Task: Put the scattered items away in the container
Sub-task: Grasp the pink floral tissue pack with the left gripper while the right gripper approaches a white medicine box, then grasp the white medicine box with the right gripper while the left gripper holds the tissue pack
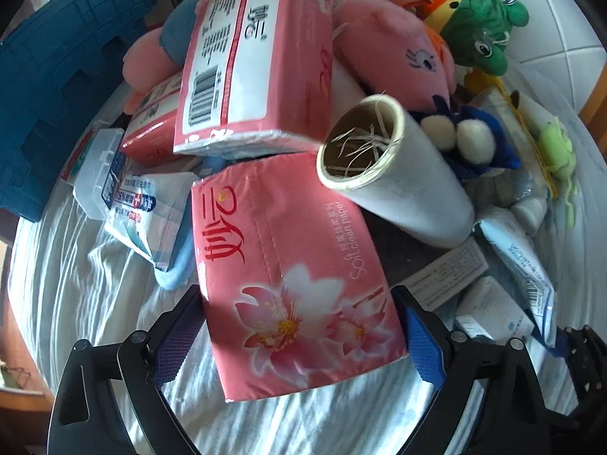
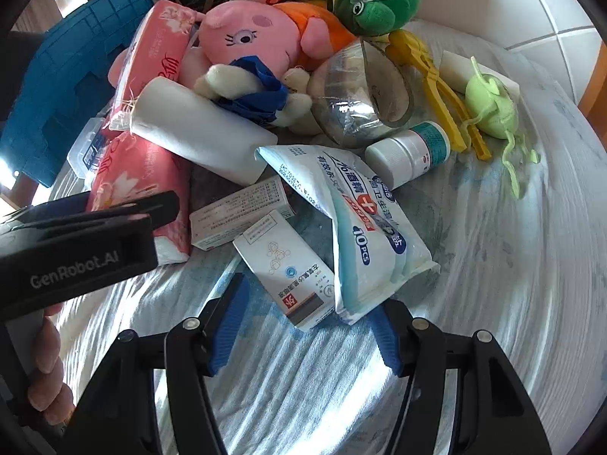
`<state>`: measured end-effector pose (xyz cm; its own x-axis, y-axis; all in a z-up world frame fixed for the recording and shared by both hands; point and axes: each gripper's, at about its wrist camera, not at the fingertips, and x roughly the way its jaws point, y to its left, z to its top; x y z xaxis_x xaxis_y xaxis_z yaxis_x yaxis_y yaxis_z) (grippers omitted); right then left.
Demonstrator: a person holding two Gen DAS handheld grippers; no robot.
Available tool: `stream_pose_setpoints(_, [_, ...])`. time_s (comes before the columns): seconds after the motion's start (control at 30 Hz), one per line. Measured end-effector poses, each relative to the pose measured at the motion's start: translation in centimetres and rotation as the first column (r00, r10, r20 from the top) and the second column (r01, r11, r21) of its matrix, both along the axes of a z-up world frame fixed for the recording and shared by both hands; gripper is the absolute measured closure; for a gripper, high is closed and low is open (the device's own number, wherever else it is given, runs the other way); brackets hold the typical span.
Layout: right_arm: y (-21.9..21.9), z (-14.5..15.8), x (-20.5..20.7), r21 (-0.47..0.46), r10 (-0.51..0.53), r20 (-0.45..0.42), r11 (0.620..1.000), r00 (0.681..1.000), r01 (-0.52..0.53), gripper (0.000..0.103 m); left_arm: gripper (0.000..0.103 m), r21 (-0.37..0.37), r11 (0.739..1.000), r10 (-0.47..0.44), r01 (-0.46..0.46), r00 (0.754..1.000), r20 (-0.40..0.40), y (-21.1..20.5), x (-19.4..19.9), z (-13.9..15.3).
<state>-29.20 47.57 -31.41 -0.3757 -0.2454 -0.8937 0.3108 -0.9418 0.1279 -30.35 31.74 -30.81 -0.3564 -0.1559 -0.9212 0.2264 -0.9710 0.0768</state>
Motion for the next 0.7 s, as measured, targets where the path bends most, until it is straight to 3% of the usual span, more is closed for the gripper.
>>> stream_pose_setpoints(0.07, [-0.1, -0.4, -0.3, 0.011, 0.002, 0.007, 1.000, 1.000, -0.002, 0.043, 0.014, 0.011, 1.000, 0.003, -0.003, 1.000, -0.014, -0.8, 0.7, 0.3])
stream_pose_setpoints(0.13, [-0.5, -0.5, -0.4, -0.002, 0.019, 0.013, 1.000, 1.000, -0.019, 0.061, 0.015, 0.002, 1.000, -0.024, 0.024, 1.000, -0.010, -1.4, 1.7, 0.4])
stream_pose_setpoints(0.33, [-2.8, -0.1, 0.4, -0.029, 0.066, 0.009, 0.997, 0.998, -0.066, 0.062, 0.014, -0.030, 0.994, -0.106, 0.106, 0.994, -0.004, -2.0, 4.6, 0.4])
stream_pose_setpoints(0.5, [-3.3, -0.1, 1.0, -0.017, 0.033, -0.006, 0.999, 0.999, -0.033, 0.062, 0.012, -0.040, 0.993, -0.115, 0.115, 0.993, 0.008, -2.1, 4.6, 0.5])
stream_pose_setpoints(0.57, [-3.0, 0.1, 1.2, -0.011, 0.006, -0.009, 1.000, 1.000, -0.006, 0.057, 0.012, -0.036, 0.994, -0.107, 0.107, 0.994, 0.007, -2.4, 4.6, 0.5])
stream_pose_setpoints(0.63, [-2.7, 0.3, 1.1, 0.006, -0.021, -0.021, 1.000, 1.000, 0.022, 0.041, 0.012, -0.036, 0.994, -0.102, 0.102, 0.995, -0.008, -2.5, 4.7, 0.5])
stream_pose_setpoints(0.7, [-2.4, 0.2, 1.1, 0.014, -0.041, -0.017, 0.999, 0.999, 0.041, 0.037, 0.014, -0.039, 0.994, -0.103, 0.102, 0.994, -0.022, -2.7, 4.7, 0.5])
